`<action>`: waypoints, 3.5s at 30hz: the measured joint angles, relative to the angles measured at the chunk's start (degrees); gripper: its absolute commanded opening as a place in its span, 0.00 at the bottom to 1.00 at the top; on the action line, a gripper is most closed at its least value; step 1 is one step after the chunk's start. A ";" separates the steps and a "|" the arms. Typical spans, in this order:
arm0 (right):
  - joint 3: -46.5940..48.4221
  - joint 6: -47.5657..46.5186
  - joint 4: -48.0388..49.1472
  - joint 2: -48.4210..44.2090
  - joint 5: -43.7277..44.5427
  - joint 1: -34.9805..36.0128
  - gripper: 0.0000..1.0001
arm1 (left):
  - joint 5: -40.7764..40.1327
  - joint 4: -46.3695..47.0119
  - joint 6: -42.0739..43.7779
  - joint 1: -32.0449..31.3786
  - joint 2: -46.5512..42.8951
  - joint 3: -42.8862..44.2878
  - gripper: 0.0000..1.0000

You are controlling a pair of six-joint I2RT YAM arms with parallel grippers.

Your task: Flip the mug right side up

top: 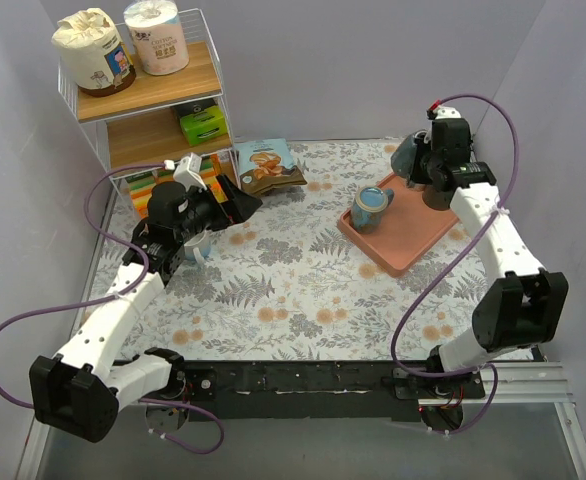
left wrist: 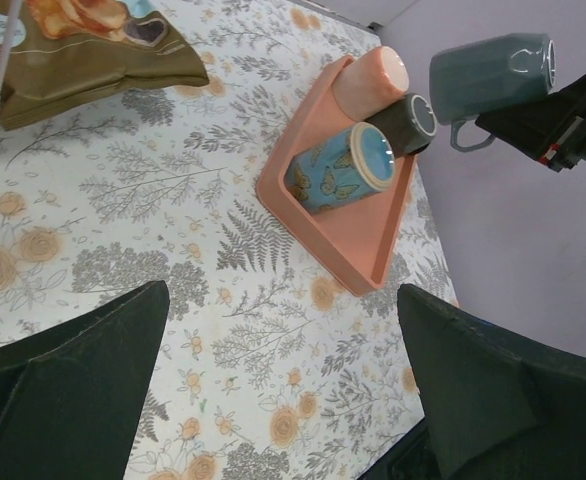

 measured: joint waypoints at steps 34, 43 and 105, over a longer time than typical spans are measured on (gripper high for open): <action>-15.26 43.82 37.05 -19.56 -42.66 13.49 0.01 | 20.33 55.52 -27.28 -15.67 18.93 -0.39 0.73; -17.11 49.88 42.97 -19.96 -44.46 13.94 0.01 | 16.02 67.17 -31.26 -16.63 19.41 -0.33 0.64; -14.45 33.81 31.10 -22.69 -40.94 17.73 0.77 | 10.05 67.32 -36.02 -13.62 17.90 -4.81 0.00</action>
